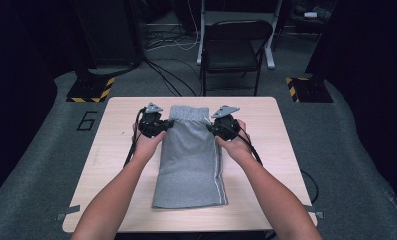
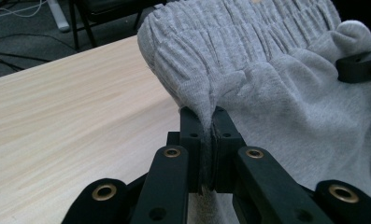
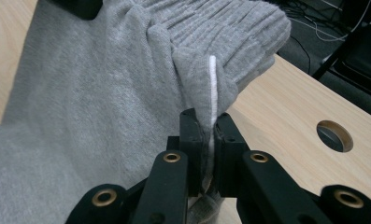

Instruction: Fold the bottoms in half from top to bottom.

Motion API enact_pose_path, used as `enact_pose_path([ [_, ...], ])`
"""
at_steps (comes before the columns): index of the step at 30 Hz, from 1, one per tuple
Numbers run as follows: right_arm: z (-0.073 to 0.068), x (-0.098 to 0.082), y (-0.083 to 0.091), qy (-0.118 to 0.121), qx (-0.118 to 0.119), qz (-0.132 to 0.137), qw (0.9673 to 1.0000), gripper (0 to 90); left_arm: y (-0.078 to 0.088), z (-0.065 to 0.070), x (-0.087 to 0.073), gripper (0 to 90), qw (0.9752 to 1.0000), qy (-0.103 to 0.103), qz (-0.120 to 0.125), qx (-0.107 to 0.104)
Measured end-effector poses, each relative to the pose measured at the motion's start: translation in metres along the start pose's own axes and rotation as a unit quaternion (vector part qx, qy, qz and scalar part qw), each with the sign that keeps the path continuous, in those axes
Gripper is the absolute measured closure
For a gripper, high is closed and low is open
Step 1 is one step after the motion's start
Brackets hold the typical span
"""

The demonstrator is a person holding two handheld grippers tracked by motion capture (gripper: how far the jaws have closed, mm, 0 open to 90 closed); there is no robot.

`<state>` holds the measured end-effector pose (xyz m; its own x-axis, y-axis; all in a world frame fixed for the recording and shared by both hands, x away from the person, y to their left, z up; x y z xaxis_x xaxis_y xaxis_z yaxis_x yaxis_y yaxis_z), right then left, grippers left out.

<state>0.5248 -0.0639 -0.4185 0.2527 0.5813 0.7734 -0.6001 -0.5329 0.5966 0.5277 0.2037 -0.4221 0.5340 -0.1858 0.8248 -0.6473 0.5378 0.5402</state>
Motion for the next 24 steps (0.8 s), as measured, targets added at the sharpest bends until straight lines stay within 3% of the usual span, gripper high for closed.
enact_pose_path([
  [7,-0.011,-0.009,0.005,0.022,0.011,0.011,0.9997,84.1,0.010,0.003,-0.013,85.9,0.9998,-0.004,-0.002,-0.021],
  [24,-0.034,-0.027,0.030,0.024,0.033,0.042,0.9983,84.1,0.034,0.018,-0.034,85.9,0.9987,-0.013,0.003,-0.049],
])
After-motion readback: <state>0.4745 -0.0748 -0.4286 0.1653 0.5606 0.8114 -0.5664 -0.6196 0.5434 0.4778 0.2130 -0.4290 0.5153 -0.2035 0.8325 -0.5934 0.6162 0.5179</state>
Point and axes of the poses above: each handheld gripper's, and its own axes: y roughly backward along the jaws, x roughly out of its top, z roughly to its right, the point moved 1 cm from there along -y, roughly forward along the jaws, and after that the axes turned 6 degrees about y, right-handed, at the moved point
